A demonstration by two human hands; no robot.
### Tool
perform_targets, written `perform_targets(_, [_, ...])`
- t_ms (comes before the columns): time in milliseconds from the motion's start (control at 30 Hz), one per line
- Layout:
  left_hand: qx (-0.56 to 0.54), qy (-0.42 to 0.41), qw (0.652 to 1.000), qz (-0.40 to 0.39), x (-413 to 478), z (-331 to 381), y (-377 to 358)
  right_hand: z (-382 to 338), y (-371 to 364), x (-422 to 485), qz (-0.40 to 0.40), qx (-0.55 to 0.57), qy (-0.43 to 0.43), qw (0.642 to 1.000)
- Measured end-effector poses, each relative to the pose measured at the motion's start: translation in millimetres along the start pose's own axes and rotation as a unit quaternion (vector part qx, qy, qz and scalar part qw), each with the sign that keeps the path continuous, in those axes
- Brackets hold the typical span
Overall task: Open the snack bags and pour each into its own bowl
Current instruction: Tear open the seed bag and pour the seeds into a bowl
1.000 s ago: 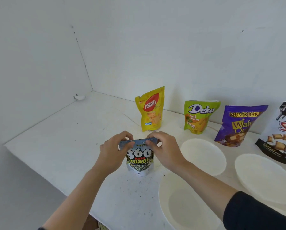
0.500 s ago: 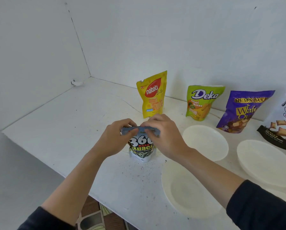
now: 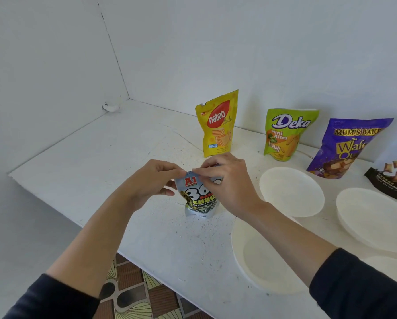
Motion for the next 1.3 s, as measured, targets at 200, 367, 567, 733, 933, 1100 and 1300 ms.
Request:
perform_targets(200, [-0.026,0.012,1.000,0.000,1,-4,1,-1,-1,2,0.004,-0.019,0.017,1.000])
perform_targets(367, [0.028,-0.057,0.998,0.018,-2,-4,5,2,6,2,0.020,-0.008,0.013,1.000])
perform_targets(567, [0.171,-0.200,0.958,0.113,-14,3,3,1,-1,4,-0.013,0.000,0.010,1.000])
perform_targets(733, [0.121,-0.207,0.958,0.160,-16,-9,-2,-5,-5,6,-0.023,0.002,0.009,1.000])
perform_targets(933, [-0.017,-0.220,0.956,0.196,-18,-17,-2,-1,-9,7,-0.023,0.035,-0.008,0.999])
perform_targets(1100, [-0.020,-0.270,0.932,0.242,-26,-19,0,-2,-9,10,-0.040,0.103,-0.004,0.994])
perform_targets(1300, [0.017,-0.351,0.897,0.267,-36,-14,1,-8,-16,7,-0.068,0.083,-0.002,0.994])
Point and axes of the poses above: each hand's wrist, its own x-axis towards the middle knuckle, its own y-axis out of the back of the hand, z = x × y, the point moved 7 cm from there along x, towards the middle knuckle, and after that the axes turned 2 degrees about -x, right-handed, at the moved point
